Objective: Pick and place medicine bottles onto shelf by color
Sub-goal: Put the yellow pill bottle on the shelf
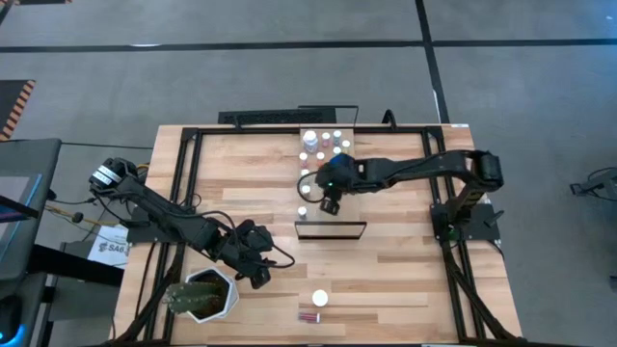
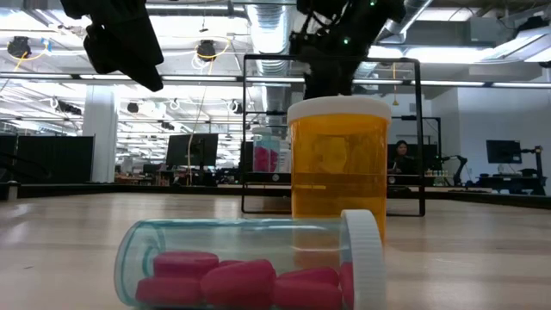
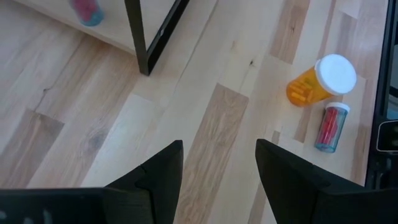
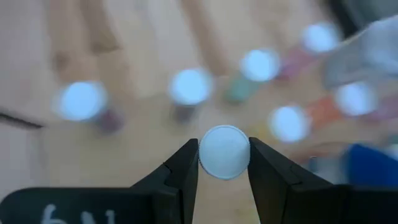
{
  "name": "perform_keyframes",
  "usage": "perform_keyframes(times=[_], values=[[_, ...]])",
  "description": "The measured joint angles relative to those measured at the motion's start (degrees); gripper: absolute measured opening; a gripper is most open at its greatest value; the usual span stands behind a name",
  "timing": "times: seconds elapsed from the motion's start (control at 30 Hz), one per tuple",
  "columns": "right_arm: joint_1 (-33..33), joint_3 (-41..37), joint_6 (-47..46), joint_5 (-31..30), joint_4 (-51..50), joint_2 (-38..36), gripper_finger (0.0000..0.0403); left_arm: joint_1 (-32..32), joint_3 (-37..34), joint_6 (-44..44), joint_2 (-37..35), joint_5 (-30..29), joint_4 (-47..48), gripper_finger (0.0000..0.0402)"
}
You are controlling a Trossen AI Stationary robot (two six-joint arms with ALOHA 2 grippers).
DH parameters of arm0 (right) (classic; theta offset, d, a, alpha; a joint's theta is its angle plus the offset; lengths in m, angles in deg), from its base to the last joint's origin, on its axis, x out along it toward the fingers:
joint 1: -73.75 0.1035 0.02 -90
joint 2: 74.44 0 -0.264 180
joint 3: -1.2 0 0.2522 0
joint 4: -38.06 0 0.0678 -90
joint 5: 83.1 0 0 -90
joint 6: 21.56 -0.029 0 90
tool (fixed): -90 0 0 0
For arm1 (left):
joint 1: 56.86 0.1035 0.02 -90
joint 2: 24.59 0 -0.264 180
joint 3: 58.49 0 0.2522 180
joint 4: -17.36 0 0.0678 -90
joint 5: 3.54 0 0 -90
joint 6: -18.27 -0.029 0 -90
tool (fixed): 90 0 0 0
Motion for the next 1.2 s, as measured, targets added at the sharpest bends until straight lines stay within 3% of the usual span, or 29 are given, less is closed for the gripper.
perform_keyframes(times=[0.53, 1.2], values=[[0.31, 0.11, -1.84, 1.50, -0.14, -0.34, 0.0137, 0.00, 0.00, 0.95, 0.00, 0.31, 0.15, 0.0187], [-0.81, 0.20, -15.86, 1.81, 0.21, 2.16, 0.0137, 0.00, 0.00, 1.21, 0.00, 1.14, 0.33, 0.0187]])
